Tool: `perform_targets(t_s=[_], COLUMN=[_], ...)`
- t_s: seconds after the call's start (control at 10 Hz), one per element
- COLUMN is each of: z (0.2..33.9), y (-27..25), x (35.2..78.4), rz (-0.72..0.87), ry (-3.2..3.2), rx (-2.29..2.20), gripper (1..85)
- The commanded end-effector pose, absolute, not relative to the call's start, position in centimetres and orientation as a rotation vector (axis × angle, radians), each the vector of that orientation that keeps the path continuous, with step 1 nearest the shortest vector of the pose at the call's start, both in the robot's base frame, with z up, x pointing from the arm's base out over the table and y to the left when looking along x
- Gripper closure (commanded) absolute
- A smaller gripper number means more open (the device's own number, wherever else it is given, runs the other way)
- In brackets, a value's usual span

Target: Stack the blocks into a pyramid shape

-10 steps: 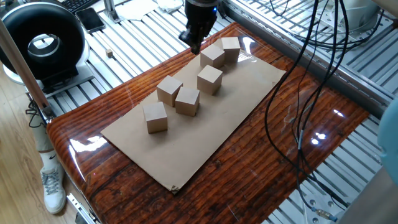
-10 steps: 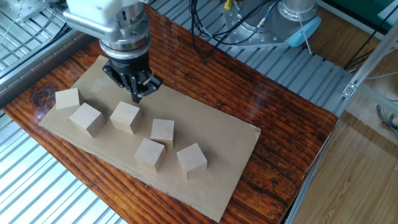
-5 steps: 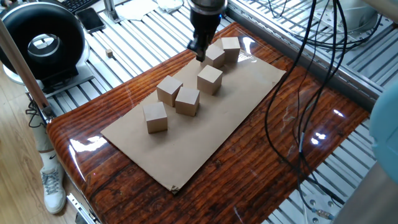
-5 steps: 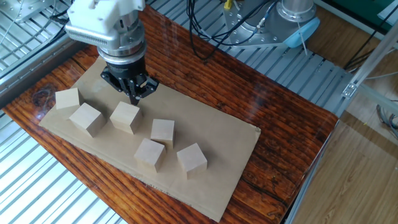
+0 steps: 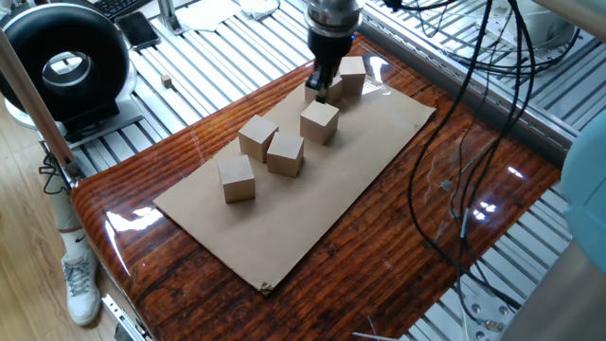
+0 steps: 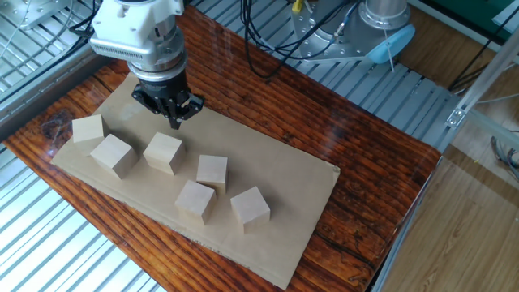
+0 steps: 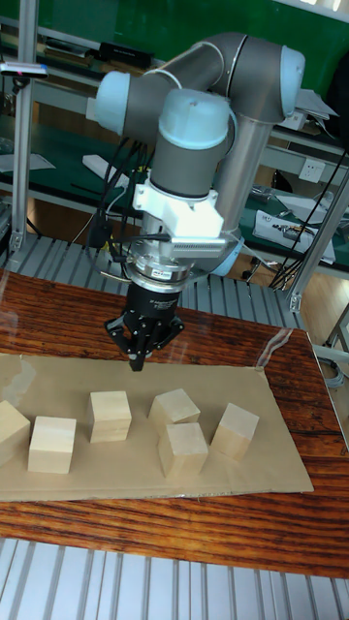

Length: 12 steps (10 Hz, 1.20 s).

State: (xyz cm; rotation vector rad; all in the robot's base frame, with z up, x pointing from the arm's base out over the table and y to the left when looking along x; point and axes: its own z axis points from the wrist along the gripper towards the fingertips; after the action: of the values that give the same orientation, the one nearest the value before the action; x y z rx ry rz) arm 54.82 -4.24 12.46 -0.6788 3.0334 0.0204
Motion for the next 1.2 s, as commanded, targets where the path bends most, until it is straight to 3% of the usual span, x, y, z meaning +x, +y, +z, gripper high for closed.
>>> perform_targets(t_s=[0.0,0.6,1.1], z=[11.3,9.4,10.0], y=[-5.3,-6.1,-5.8], x=[53.5,55.0,56.0], rz=[0.048,0.026,0.034], ry=[3.030,2.946,2.912], rx=[-0.713,-0.706,-0.667], gripper=[79.0,80.7,79.7])
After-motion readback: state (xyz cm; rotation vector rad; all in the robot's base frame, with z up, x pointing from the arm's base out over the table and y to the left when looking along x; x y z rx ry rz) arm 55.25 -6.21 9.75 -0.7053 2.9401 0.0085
